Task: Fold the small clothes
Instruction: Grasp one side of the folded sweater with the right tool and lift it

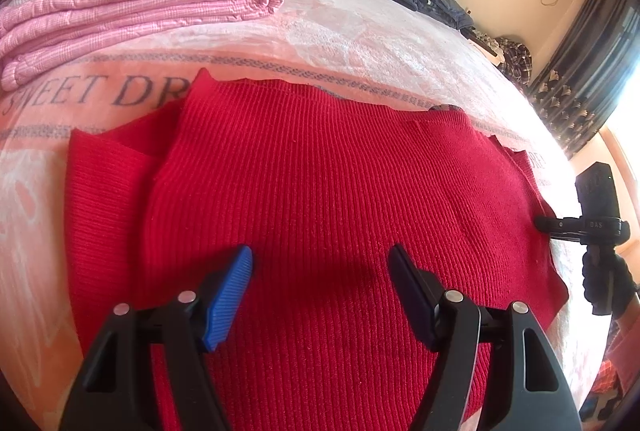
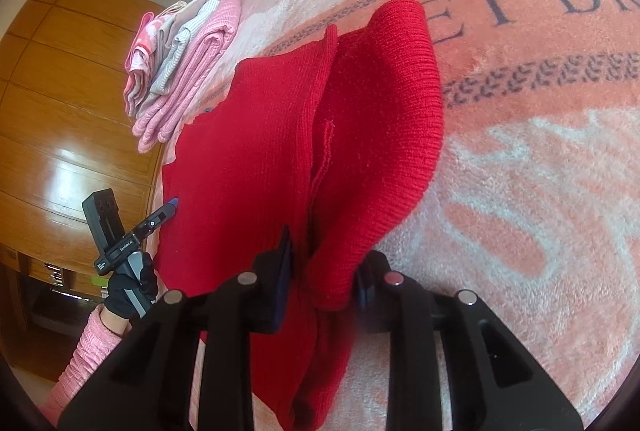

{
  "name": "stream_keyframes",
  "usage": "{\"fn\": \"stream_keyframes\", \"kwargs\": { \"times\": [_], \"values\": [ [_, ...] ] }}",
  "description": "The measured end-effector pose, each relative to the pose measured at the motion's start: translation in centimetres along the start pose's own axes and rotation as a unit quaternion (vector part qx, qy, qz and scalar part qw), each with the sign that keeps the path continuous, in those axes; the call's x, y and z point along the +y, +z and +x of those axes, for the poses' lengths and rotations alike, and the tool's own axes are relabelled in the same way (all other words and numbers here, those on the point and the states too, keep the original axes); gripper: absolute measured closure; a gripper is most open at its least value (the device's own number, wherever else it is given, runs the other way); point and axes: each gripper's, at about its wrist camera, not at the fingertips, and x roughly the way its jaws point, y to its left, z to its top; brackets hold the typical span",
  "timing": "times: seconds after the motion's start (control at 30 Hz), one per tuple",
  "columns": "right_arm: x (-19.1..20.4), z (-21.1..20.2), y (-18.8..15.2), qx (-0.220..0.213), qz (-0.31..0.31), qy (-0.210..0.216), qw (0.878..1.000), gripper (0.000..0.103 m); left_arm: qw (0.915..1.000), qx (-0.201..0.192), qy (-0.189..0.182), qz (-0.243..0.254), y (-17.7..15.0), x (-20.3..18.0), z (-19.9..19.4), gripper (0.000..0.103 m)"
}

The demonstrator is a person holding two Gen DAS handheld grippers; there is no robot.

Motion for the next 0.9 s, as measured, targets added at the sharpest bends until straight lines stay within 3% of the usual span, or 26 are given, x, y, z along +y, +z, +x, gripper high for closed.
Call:
{"fn": "stream_keyframes", "kwargs": {
  "times": [0.33, 0.43, 0.63, 0.9],
  "values": [
    [0.4, 0.0, -0.2, -0.003, 0.01, -0.012, 1.0, 0.08, 1.0, -0.001, 0.001, 0.008, -0.1, -0.2, 0.0, 0.03],
    [2.1, -0.4, 0.1, 0.001, 0.018, -0.041, 0.999, 0.082, 0.9992, -0.005, -0.031, -0.024, 0.1, 0.8, -0.6, 0.03],
    [11.6, -0.6, 2.6, 0.004, -0.046, -0.062, 0.997, 0.083, 0.9899, -0.021, -0.113, -0.082, 0.3, 4.0, -3.0, 0.031],
    [24.6, 8.0, 5.3, 0.059, -0.126, -0.089, 0.986, 0.084, 0.9806, -0.036, -0.168, -0.094, -0.4, 6.6, -4.9, 0.03]
  ]
}}
